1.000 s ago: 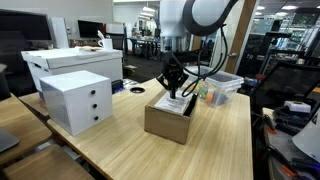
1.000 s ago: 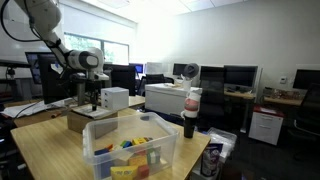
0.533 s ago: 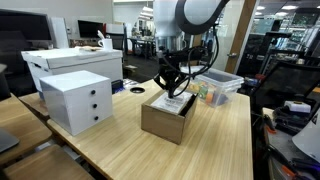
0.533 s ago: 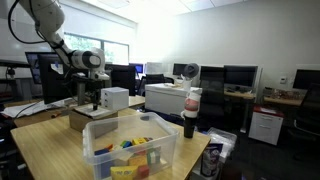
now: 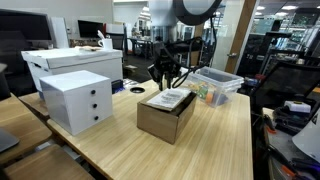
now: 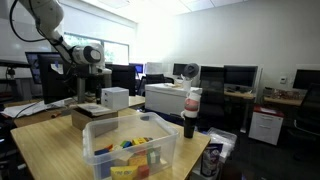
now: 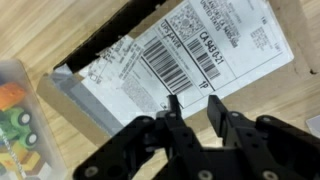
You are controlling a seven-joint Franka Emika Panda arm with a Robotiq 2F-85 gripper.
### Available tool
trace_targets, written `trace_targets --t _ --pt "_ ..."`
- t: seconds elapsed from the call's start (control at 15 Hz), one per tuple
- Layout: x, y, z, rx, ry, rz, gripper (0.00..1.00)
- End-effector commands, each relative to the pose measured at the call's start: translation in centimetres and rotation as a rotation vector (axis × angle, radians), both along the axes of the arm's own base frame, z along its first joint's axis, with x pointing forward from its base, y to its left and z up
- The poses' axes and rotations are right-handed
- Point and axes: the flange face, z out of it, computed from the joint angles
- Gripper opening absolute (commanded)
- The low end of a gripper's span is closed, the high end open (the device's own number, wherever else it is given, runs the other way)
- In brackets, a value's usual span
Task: Close the top of the brown box
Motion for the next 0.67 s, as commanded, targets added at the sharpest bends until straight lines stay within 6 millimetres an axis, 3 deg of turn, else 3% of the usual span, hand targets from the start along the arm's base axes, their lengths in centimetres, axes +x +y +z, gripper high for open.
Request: trace_targets --t 0.0,0.27,0.6 --pt "-0.8 -0.7 3.4 -0.008 -0.013 0.179 0.64" --pt "-0.6 -1.2 5.0 0.010 -0.080 0.415 0.97" --pt "-0.2 -0.9 6.5 0.022 -0.139 0.636 1.00"
